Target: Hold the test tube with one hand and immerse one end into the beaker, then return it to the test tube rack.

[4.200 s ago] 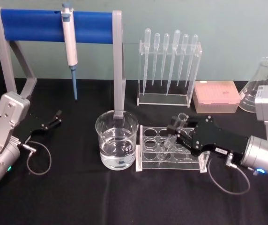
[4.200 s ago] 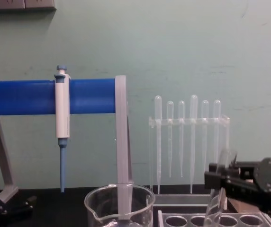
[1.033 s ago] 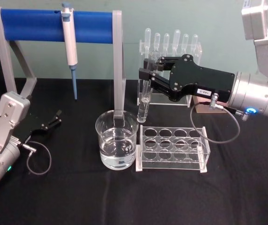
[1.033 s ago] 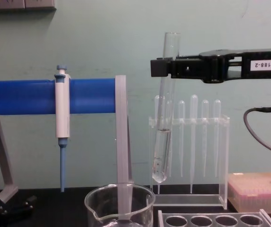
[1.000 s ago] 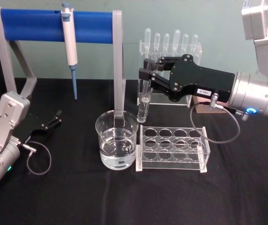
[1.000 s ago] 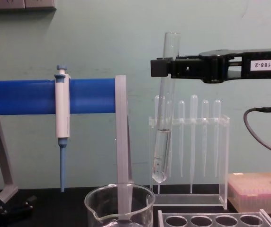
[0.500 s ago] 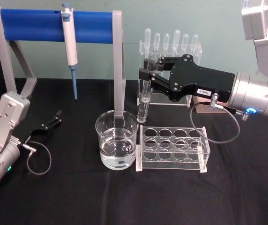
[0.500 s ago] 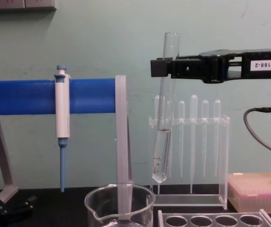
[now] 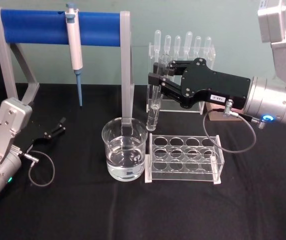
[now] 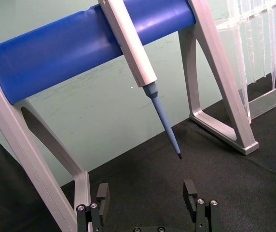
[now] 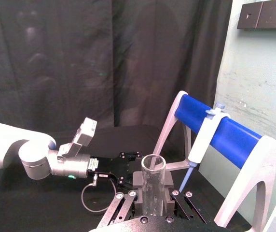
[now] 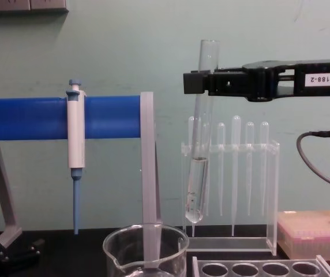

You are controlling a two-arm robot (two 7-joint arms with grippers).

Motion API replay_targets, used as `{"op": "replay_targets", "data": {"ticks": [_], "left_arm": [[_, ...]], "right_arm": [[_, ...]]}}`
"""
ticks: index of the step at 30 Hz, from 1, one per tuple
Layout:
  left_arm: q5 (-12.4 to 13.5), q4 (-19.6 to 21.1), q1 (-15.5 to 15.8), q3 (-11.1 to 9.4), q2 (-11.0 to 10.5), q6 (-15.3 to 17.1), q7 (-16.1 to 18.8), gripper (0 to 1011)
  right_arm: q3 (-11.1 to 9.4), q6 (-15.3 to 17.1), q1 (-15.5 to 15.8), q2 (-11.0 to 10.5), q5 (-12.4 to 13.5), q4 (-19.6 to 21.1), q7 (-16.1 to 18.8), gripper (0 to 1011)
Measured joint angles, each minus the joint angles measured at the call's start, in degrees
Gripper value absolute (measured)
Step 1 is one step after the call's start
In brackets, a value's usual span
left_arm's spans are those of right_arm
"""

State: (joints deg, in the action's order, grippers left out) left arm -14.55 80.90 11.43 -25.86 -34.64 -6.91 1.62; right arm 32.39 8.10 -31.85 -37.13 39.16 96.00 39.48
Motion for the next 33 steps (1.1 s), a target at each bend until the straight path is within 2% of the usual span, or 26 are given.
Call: {"op": "replay_targets", "data": {"ticks": [33], "left_arm": [[0.0, 0.0, 0.0, 0.0, 0.0, 0.0, 0.0, 1000]], "right_arm": [[0.0, 0.0, 0.0, 0.0, 0.0, 0.0, 0.0, 242]]}}
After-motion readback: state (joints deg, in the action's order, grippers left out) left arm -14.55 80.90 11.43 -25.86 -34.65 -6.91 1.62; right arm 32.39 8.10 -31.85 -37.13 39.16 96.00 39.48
